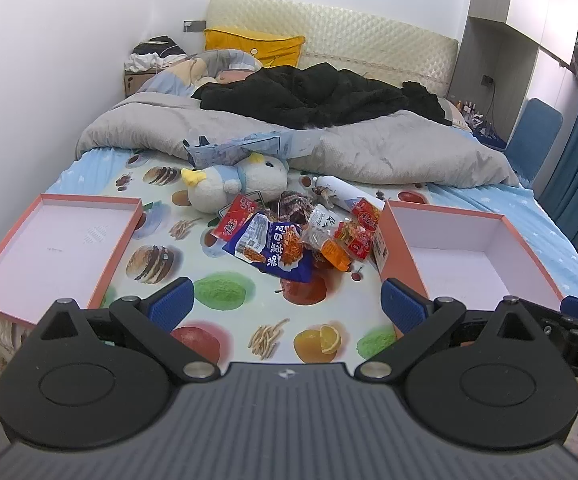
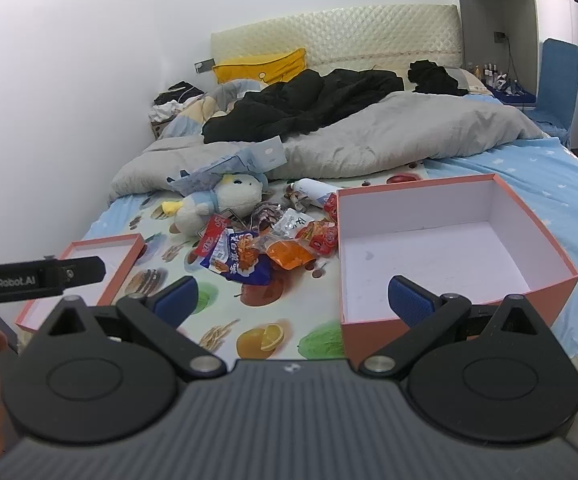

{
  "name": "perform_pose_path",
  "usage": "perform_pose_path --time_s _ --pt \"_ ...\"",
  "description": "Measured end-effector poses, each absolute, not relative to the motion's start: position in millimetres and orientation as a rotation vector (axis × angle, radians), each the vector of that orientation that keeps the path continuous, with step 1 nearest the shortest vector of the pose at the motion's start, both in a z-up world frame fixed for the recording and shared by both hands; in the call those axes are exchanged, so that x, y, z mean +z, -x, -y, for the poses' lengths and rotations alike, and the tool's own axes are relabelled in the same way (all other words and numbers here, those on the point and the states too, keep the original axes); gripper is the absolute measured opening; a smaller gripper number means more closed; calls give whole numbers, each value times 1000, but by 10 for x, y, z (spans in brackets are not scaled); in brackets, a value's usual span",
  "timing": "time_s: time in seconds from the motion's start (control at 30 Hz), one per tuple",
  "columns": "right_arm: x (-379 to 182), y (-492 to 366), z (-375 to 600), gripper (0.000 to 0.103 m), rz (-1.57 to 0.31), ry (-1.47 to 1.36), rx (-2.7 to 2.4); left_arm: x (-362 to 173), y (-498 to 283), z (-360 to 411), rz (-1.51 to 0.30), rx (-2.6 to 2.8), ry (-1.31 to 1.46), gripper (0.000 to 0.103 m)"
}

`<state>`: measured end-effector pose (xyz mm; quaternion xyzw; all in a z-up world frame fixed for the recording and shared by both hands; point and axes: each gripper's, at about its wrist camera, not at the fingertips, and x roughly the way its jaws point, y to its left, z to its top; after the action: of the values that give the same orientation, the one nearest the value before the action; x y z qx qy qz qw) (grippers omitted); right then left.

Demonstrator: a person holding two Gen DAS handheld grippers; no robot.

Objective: Organize snacks

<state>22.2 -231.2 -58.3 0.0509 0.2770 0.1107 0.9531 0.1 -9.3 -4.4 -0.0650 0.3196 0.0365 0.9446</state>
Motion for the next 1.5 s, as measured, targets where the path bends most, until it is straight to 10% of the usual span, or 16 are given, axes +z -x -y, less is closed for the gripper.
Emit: perform_pose_path --time_s 1.5 --pt "-816 -302 2263 97 -601 -144 262 -314 -314 -75 -751 10 158 101"
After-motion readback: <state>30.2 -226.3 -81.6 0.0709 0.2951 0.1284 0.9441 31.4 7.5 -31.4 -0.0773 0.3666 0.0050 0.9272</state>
